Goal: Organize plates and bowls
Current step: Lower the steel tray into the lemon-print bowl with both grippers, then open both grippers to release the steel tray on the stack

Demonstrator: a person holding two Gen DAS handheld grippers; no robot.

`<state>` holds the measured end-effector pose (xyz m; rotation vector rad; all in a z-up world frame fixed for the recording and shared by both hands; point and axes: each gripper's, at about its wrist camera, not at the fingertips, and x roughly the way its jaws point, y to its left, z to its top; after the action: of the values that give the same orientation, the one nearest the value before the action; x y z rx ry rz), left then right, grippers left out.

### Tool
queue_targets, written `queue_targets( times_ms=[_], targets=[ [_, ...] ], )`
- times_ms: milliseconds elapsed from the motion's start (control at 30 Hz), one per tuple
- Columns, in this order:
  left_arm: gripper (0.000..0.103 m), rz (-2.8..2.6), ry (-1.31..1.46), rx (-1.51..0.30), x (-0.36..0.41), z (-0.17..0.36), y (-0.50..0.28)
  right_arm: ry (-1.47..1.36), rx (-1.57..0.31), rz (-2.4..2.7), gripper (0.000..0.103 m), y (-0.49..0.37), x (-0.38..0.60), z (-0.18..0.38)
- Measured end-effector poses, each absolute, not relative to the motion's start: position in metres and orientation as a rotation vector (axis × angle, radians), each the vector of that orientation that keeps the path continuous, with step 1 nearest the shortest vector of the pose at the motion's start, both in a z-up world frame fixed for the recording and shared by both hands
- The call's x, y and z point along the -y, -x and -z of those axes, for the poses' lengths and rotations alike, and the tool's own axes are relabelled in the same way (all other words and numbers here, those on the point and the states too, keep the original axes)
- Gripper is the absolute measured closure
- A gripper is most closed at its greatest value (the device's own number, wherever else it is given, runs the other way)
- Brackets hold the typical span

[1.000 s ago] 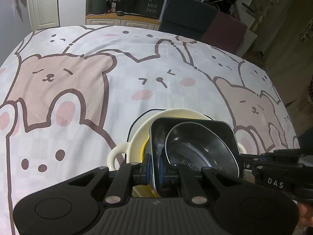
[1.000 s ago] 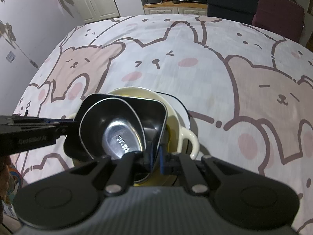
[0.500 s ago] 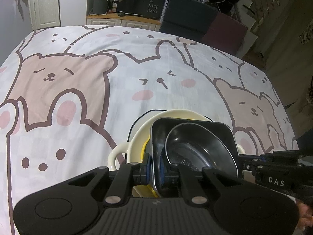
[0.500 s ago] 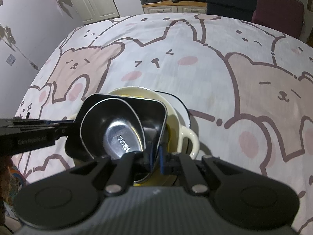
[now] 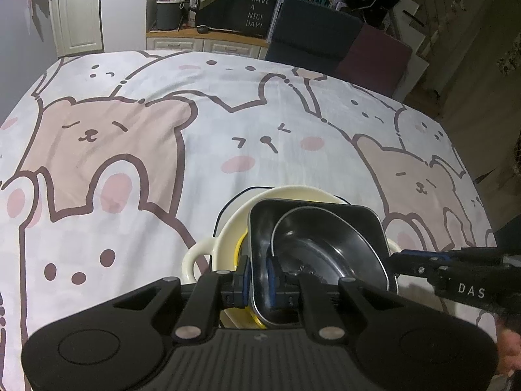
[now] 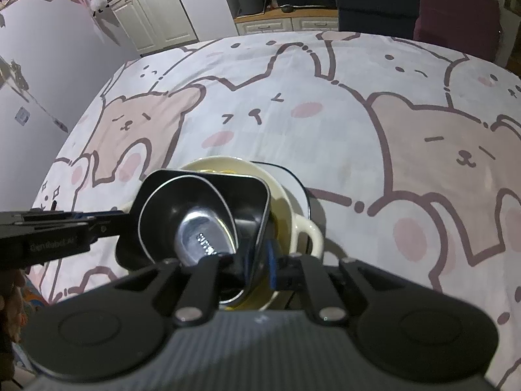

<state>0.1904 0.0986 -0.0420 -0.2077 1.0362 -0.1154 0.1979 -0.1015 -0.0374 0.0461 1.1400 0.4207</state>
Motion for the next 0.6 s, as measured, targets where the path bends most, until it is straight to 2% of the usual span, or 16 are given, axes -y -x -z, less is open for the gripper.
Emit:
queue_targets(
  times_ms=[100,167,300,333,367,433,500,600],
  targets=[
    [0.089,0.112,0.203,-1.026,-0.099,0.038,-0.187,-0.060,-1.128,-0.417,0.089,-0.196,0.105,0.033],
    [0.081,0.109,0.201,-1.013,-0.099,0.034,-0.183,-0.069,-1.113,-0.417,0.086,-0.193,0.107,0.027],
    [0.054,0.099,0.205,-0.962,-0.103,0.020,-0.171,-0.072,-1.059,-0.422,0.076,-0.184,0.110,0.013],
    [0.043,0.096,0.204,-0.948,-0.103,0.016,-0.168,-0.069,-1.041,-0.423,0.071,-0.181,0.111,0.009],
    [0.036,0.091,0.203,-0.927,-0.104,0.011,-0.164,-0.069,-1.027,-0.421,0.065,-0.178,0.112,0.005],
    [0.014,0.078,0.203,-0.879,-0.107,0.000,-0.155,-0.070,-0.993,-0.414,0.054,-0.171,0.116,-0.002],
    [0.004,0.074,0.202,-0.832,-0.108,-0.011,-0.146,-0.080,-0.955,-0.402,0.048,-0.163,0.122,-0.011],
    [0.000,0.078,0.204,-0.768,-0.109,-0.027,-0.130,-0.104,-0.893,-0.375,0.037,-0.151,0.132,-0.023]
  ],
)
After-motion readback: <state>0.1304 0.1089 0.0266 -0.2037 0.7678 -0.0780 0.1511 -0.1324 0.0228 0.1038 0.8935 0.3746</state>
